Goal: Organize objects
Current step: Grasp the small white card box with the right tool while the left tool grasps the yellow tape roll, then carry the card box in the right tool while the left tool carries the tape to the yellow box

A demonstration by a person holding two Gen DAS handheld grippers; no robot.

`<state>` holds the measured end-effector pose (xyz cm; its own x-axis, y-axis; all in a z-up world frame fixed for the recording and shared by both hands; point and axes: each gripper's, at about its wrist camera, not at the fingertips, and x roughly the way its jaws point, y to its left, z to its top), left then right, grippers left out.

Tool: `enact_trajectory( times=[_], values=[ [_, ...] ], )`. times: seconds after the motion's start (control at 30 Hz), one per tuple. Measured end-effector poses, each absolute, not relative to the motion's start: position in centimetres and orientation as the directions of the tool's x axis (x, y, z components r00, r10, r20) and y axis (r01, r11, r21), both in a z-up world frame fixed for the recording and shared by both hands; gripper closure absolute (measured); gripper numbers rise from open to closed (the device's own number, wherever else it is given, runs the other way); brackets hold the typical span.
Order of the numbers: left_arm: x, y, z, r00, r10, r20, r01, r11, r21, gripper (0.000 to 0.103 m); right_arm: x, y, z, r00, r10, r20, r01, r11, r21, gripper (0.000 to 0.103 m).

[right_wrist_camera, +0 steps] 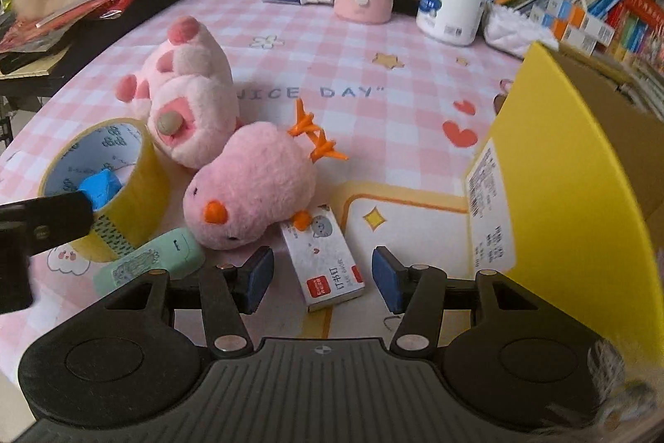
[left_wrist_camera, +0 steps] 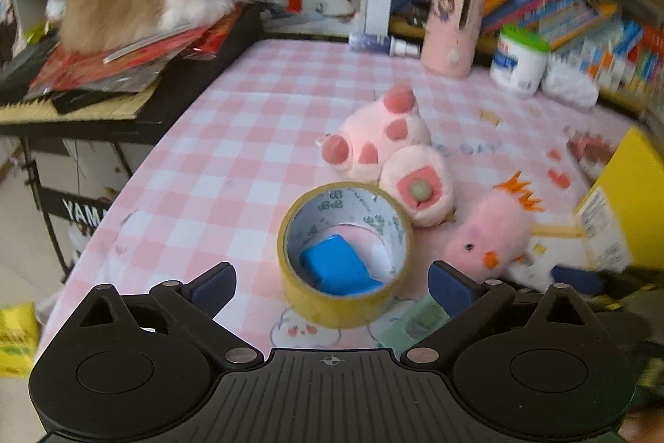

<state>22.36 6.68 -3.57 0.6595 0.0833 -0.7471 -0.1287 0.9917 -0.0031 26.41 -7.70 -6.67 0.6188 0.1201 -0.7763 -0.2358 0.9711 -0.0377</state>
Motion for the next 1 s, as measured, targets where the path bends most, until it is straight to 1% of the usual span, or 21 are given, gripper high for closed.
enact_trajectory(
  times=[0.07, 0.17, 0.23, 0.27, 0.3, 0.37, 0.4, 0.43, 0.57, 0.67, 0.87, 1.0],
  values=[
    [23.4, 6.5, -4.2, 0.643, 0.103, -0.759, -0.125, 0.992, 0.029, 0.003, 26.7, -7.7, -6.7, 0.619, 0.133, -0.774, -0.240, 0.970, -0.025, 0.053],
    [24.8, 6.7, -5.0, 0.622, 0.073, -0.780, -0.108, 0.994, 0.007, 0.003, 27.0, -7.8, -6.7, 0.615, 0.149, -0.774, -0.247, 0.969, -0.010, 0.053],
    [25.5, 6.6, -5.4, 0.614, 0.062, -0.787, -0.096, 0.995, 0.003, 0.005, 27.1, -8.0, -6.7, 0.613, 0.162, -0.774, -0.244, 0.970, 0.010, 0.055],
    [25.8, 6.5, -5.6, 0.612, 0.060, -0.788, -0.092, 0.996, 0.005, 0.008, 27.1, -8.0, -6.7, 0.613, 0.164, -0.773, -0.247, 0.969, 0.010, 0.058],
    [26.0, 6.5, -5.6, 0.615, 0.053, -0.787, -0.087, 0.996, -0.001, 0.020, 27.1, -7.9, -6.7, 0.613, 0.174, -0.770, -0.258, 0.966, 0.012, 0.065],
    [26.0, 6.8, -5.5, 0.616, 0.044, -0.787, -0.110, 0.993, -0.031, 0.020, 27.0, -7.8, -6.6, 0.615, 0.183, -0.767, -0.277, 0.961, 0.007, 0.073],
    [25.8, 7.1, -5.2, 0.624, 0.028, -0.781, -0.124, 0.990, -0.064, 0.020, 26.9, -7.7, -6.6, 0.614, 0.186, -0.767, -0.286, 0.958, 0.004, 0.074],
    [25.4, 7.4, -4.9, 0.637, 0.014, -0.771, -0.134, 0.987, -0.092, 0.020, 26.8, -7.6, -6.6, 0.613, 0.186, -0.768, -0.293, 0.956, -0.002, 0.074],
    [23.5, 7.5, -3.0, 0.677, 0.009, -0.736, -0.140, 0.983, -0.116, 0.020, 26.6, -8.1, -6.3, 0.591, 0.191, -0.784, -0.294, 0.956, 0.011, 0.075],
    [21.8, 7.8, -2.0, 0.688, -0.005, -0.726, -0.141, 0.980, -0.141, 0.020, 26.1, -8.7, -5.5, 0.582, 0.198, -0.789, -0.283, 0.959, 0.031, 0.075],
    [18.6, 8.2, -1.1, 0.708, -0.021, -0.706, -0.147, 0.973, -0.177, 0.020, 24.0, -9.2, -4.0, 0.600, 0.183, -0.779, -0.276, 0.961, 0.013, 0.075],
    [16.7, 7.9, -0.5, 0.721, -0.043, -0.692, -0.125, 0.974, -0.191, 0.020, 21.9, -9.5, -2.6, 0.627, 0.207, -0.751, -0.280, 0.960, 0.031, 0.075]
  ],
)
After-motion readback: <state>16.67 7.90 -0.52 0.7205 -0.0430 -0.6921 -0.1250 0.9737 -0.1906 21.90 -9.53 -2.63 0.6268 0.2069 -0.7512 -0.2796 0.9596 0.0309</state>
